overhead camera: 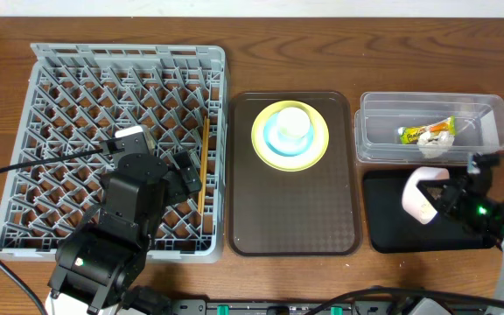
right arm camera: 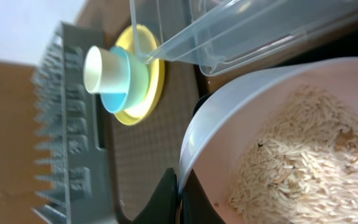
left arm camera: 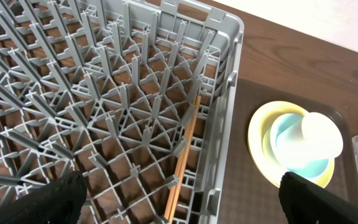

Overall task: Sort waste into correct bins and load items into the dishwasher
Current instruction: 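Tip the white bowl to pour the rice onto the black tray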

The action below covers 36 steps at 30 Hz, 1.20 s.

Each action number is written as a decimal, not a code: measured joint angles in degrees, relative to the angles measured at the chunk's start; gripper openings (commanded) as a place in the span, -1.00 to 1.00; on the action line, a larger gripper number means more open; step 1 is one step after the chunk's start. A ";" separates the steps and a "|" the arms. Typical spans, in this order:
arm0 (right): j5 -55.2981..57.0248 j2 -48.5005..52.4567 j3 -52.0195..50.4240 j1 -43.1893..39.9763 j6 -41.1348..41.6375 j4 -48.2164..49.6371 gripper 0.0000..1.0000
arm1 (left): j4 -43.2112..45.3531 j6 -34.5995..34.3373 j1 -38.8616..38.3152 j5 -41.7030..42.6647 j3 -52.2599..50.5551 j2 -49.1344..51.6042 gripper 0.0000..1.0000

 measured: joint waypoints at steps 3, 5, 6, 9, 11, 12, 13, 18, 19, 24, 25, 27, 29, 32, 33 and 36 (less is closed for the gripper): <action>-5.33 0.00 -2.97 -5.64 -1.36 1.05 -0.98 | 0.00 0.00 0.02 0.00 0.00 0.00 1.00; -8.98 0.00 -4.70 -10.05 -2.58 1.40 -0.98 | 0.00 0.00 0.00 0.00 0.00 0.00 1.00; -10.16 0.00 -5.16 -11.45 -2.82 1.64 -0.98 | -0.02 0.00 0.00 0.00 0.00 0.00 0.99; -13.92 0.17 -6.40 -16.35 -3.67 2.16 -0.98 | 0.00 0.00 0.00 0.00 0.00 0.00 0.99; -15.65 0.83 -6.99 -18.62 -3.98 2.23 -0.98 | 0.00 0.00 0.00 0.00 0.00 0.00 1.00; -16.04 1.25 -7.17 -19.17 -4.04 2.32 -0.98 | 0.00 0.00 0.00 0.00 0.00 0.00 1.00; -16.33 1.62 -7.28 -19.45 -4.09 2.47 -0.98 | 0.00 0.00 0.00 0.00 0.00 0.00 1.00; -18.53 3.78 -7.39 -19.80 -4.20 3.78 -0.98 | 0.00 0.00 0.00 0.00 0.00 0.00 1.00; -19.26 4.15 -7.39 -19.80 -4.24 4.17 -0.98 | 0.00 0.00 0.00 0.00 0.00 0.00 1.00; -23.67 7.19 -7.41 -19.80 -4.26 5.51 -0.98 | 0.00 0.00 0.00 0.00 0.00 0.00 1.00; -23.87 7.50 -7.41 -19.80 -4.28 5.03 -0.98 | 0.00 0.00 0.00 0.00 0.00 0.00 0.99; -24.59 7.76 -7.43 -19.80 -4.28 4.28 -0.98 | 0.00 0.00 0.00 0.00 0.00 0.00 1.00; -25.68 7.82 -7.43 -19.80 -4.28 5.14 -0.98 | 0.00 0.00 0.00 0.00 0.00 0.00 1.00; -28.44 7.85 -7.50 -19.80 -4.04 7.82 -0.98 | 0.00 0.00 0.00 0.00 0.00 0.00 0.99; -29.75 7.82 -7.52 -19.80 -3.58 9.16 -0.98 | 0.00 0.02 0.00 0.00 0.00 0.00 0.99; -32.37 7.82 -7.52 -19.80 -1.07 10.58 -0.98 | 0.00 0.00 0.00 0.00 0.00 0.00 1.00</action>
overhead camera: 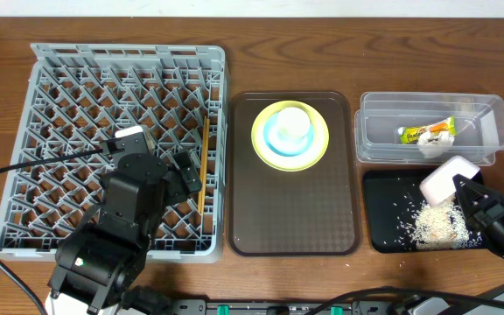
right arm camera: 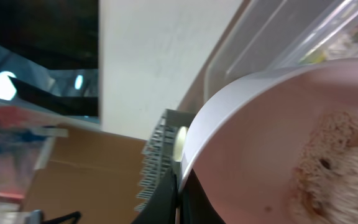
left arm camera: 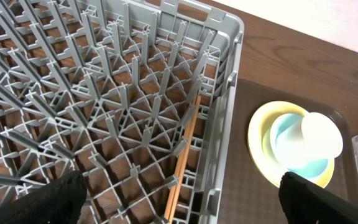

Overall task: Sort waste into correct bins and load items into the dishwasher
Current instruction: 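Tip the white bowl to pour the rice onto the black tray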

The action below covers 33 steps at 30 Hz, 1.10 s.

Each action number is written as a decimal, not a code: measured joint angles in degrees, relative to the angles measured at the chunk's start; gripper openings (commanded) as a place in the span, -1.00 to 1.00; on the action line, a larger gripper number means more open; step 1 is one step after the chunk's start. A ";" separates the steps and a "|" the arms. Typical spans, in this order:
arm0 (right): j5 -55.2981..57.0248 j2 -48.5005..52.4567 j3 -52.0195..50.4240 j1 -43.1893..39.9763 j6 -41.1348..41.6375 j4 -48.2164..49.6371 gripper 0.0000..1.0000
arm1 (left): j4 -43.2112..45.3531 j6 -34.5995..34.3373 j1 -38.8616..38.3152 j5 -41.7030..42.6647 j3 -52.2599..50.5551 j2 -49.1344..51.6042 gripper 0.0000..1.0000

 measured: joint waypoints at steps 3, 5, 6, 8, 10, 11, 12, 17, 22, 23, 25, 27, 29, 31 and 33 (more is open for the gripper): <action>-1.18 0.00 0.00 0.00 1.14 0.17 -0.98 | 0.00 0.00 0.00 0.00 0.00 0.00 1.00; -1.51 0.00 -0.04 0.00 1.55 1.25 -0.98 | 0.00 0.00 0.00 0.00 0.00 0.00 0.99; -1.64 0.00 -0.07 -0.02 1.97 1.92 -0.98 | 0.00 0.02 0.00 0.00 0.00 0.00 1.00; -1.92 0.02 -0.07 -0.02 3.32 2.58 -0.98 | 0.00 0.00 0.00 0.00 0.00 0.00 1.00; -2.27 0.00 -0.07 -0.02 4.22 2.56 -0.98 | 0.00 0.00 0.00 0.00 0.00 0.00 1.00; -2.40 0.02 -0.07 -0.02 4.55 2.58 -0.98 | 0.00 0.00 0.00 0.00 0.00 0.00 1.00; -2.51 0.00 -0.07 -0.02 4.76 2.54 -0.98 | 0.00 0.00 0.00 0.00 0.00 0.00 1.00; -2.73 0.00 -0.09 -0.02 5.18 1.49 -0.98 | 0.00 0.00 0.00 0.00 0.00 0.00 1.00; -2.95 0.02 -0.17 -0.07 6.27 -3.37 -0.98 | -0.02 0.00 0.00 0.00 0.00 0.00 1.00; -2.93 0.02 -0.20 -0.07 5.99 -3.02 -0.98 | 0.00 0.02 0.00 0.00 0.00 0.00 1.00; -2.95 0.02 -0.17 -0.07 5.73 -3.19 -0.98 | 0.00 0.02 0.00 0.00 0.00 0.00 1.00; -2.99 0.02 -0.20 -0.07 5.70 -5.62 -0.98 | 0.00 0.00 0.00 0.00 0.00 0.00 0.99; -2.95 0.02 -0.26 -0.07 5.62 -5.01 -0.98 | 0.00 0.00 0.00 0.00 0.00 0.00 1.00; -3.02 0.02 -0.24 -0.07 5.55 -3.17 -0.98 | 0.00 0.02 0.00 0.00 0.00 0.00 1.00; -3.10 0.02 -0.26 -0.07 5.97 -4.83 -0.98 | 0.00 0.00 0.00 0.00 0.00 0.00 0.99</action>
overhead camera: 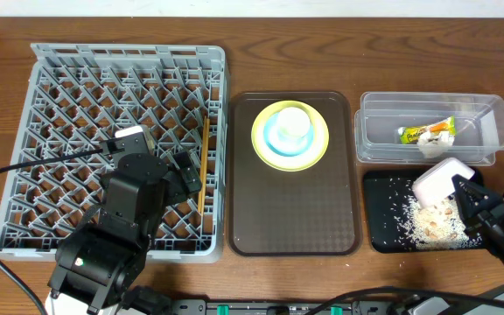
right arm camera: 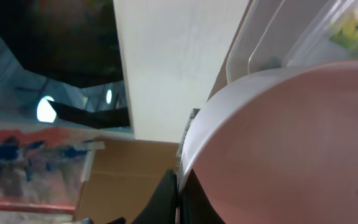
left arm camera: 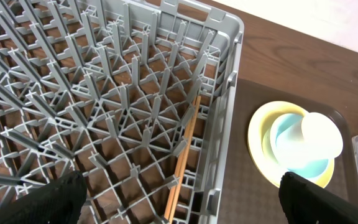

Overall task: Sort waste into correct bins and load items into the dishwasher
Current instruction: 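Tip the white bowl to pour the rice onto the black tray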

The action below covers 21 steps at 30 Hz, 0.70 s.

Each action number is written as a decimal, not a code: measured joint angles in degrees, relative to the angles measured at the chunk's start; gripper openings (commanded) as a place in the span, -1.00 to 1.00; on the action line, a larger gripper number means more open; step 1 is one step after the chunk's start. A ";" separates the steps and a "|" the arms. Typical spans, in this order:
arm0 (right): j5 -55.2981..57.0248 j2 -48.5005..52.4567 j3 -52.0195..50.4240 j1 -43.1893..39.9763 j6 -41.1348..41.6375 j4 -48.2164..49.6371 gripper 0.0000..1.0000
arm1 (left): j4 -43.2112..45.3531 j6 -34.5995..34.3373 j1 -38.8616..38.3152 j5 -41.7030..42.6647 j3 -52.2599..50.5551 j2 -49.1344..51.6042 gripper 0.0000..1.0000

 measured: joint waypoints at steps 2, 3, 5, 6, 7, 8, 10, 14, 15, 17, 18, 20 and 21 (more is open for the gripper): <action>-0.04 0.00 -0.07 0.00 0.42 1.79 -0.98 | 0.00 0.00 0.00 0.00 0.00 0.00 1.00; -0.11 0.00 -0.09 0.00 0.39 4.35 -0.98 | -0.02 0.00 0.00 0.00 0.00 0.00 1.00; -0.33 0.00 -0.09 0.00 1.42 3.89 -0.98 | -0.02 0.00 0.00 0.00 0.00 0.00 1.00; -0.24 0.00 -0.09 0.00 1.88 2.73 -0.98 | 0.00 0.00 0.00 0.00 0.00 0.00 1.00; -0.26 0.00 -0.11 0.00 2.14 2.69 -0.98 | 0.00 0.00 0.00 0.00 0.00 0.00 1.00; -0.26 0.00 -0.13 0.00 2.56 3.76 -0.98 | 0.00 0.02 0.00 0.00 0.00 0.00 1.00; -0.28 0.00 -0.13 0.00 3.04 6.43 -0.98 | -0.02 0.02 0.00 0.00 0.00 0.00 1.00; -0.28 0.00 -0.15 0.00 5.03 4.57 -0.98 | 0.00 0.00 0.00 0.00 0.00 0.00 1.00; -0.28 0.00 -0.17 0.00 5.40 6.88 -0.98 | -0.02 0.00 0.00 0.00 0.00 0.00 1.00; -0.31 0.00 -0.15 0.00 6.27 4.59 -0.98 | -0.02 0.00 0.00 0.00 0.00 0.00 1.00; -0.33 0.00 -0.17 0.00 6.47 3.61 -0.98 | 0.00 0.00 0.00 0.00 0.00 0.00 0.99; -0.31 0.00 -0.17 0.00 6.73 3.72 -0.98 | 0.00 0.02 0.00 0.00 0.00 0.00 0.99; -0.31 0.00 -0.17 0.00 6.93 3.72 -0.98 | 0.00 0.00 0.00 0.00 0.00 0.00 0.99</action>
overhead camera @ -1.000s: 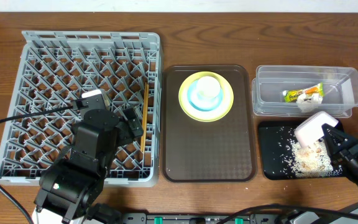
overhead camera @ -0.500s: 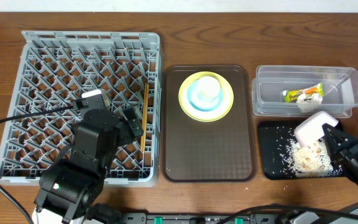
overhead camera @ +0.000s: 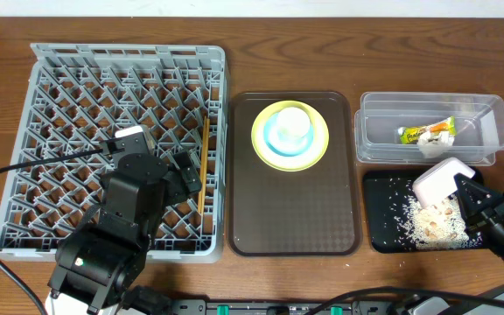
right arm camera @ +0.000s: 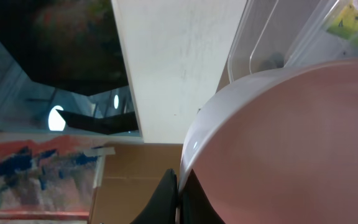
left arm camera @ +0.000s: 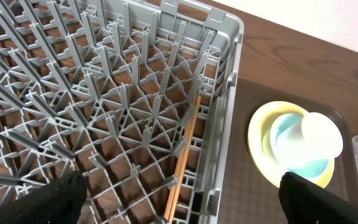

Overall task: Sort waste into correct bins and load items into the dishwasher
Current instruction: 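Tip the white bowl to pour the rice onto the black tray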

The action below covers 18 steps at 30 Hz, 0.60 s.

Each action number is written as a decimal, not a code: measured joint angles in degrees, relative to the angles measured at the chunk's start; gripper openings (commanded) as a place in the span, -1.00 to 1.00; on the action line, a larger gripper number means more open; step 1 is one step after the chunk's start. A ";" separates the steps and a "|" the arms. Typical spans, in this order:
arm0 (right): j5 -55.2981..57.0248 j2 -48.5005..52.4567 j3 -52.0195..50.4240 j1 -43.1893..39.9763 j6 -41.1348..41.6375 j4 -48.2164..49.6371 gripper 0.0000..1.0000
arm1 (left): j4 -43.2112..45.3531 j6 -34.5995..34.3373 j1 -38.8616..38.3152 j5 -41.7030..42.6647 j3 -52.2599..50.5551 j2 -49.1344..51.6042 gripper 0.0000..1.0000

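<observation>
My right gripper [overhead camera: 464, 186] is shut on the rim of a white bowl [overhead camera: 438, 181], tipped mouth-down over the black bin [overhead camera: 383, 236]; loose rice [overhead camera: 427, 226] lies in the bin. The right wrist view shows the bowl's inside [right arm camera: 291, 143] bare, its rim pinched between my fingers [right arm camera: 178, 202]. A yellow plate [overhead camera: 318, 150] bearing a blue bowl and a white cup [overhead camera: 290, 121] sits on the brown tray [overhead camera: 291, 210]. My left gripper [left arm camera: 179, 193] hangs open over the grey dish rack [overhead camera: 59, 96], where wooden chopsticks [overhead camera: 203, 166] lie.
A clear plastic bin [overhead camera: 488, 114] holding a yellow-green wrapper [overhead camera: 427, 133] stands at the back right, just behind the black bin. Cables run along the table's front edge.
The upturned bowl has barely shifted over the black bin. The left arm has not moved.
First my right gripper held the bowl on its side over the empty black bin, rice inside. Then the bowl was tipped over and rice lay in the bin. The pile then spread wider, and now the bowl's inside shows bare. The left arm stayed still throughout.
</observation>
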 measured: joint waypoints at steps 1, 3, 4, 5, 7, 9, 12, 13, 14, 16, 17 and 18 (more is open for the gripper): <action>0.00 0.00 0.00 0.00 0.13 -0.33 -0.97 | 0.00 0.00 0.00 0.00 0.00 0.00 1.00; 0.02 0.00 0.00 0.09 0.20 -0.70 -0.97 | 0.00 0.00 0.00 0.00 0.00 0.00 1.00; 0.02 0.00 0.00 0.13 0.20 -0.52 -0.97 | 0.00 0.00 0.00 0.00 0.00 0.00 0.99; 0.09 -0.04 0.00 0.28 0.20 -0.50 -0.97 | 0.00 0.00 0.00 0.00 0.00 0.00 1.00; 0.98 -0.76 0.00 1.20 0.20 -0.50 -0.97 | 0.00 0.00 0.00 0.00 0.00 0.00 1.00; 2.01 -2.62 0.00 2.38 0.42 -0.52 -0.97 | 0.00 0.00 0.00 0.00 0.00 0.00 0.99; 4.09 -6.45 0.02 4.68 1.36 -0.52 -0.97 | 0.00 0.00 0.00 0.00 0.00 0.00 1.00; 4.72 -7.65 0.07 5.57 1.81 -0.52 -0.97 | 0.00 0.00 0.00 0.00 0.00 0.00 1.00; 5.81 -9.35 0.20 6.84 2.43 -0.59 -0.98 | 0.00 0.00 0.00 0.00 0.00 0.00 1.00; 8.11 -13.29 0.90 9.97 4.00 -0.61 -0.97 | 0.00 0.00 0.00 0.00 0.00 0.00 1.00; 9.22 -14.86 1.31 11.15 4.63 -0.57 -0.97 | 0.00 0.00 0.00 0.00 0.00 0.00 1.00; 10.84 -17.00 1.99 12.90 5.60 -0.59 -0.98 | 0.00 0.00 0.00 0.00 0.00 0.00 1.00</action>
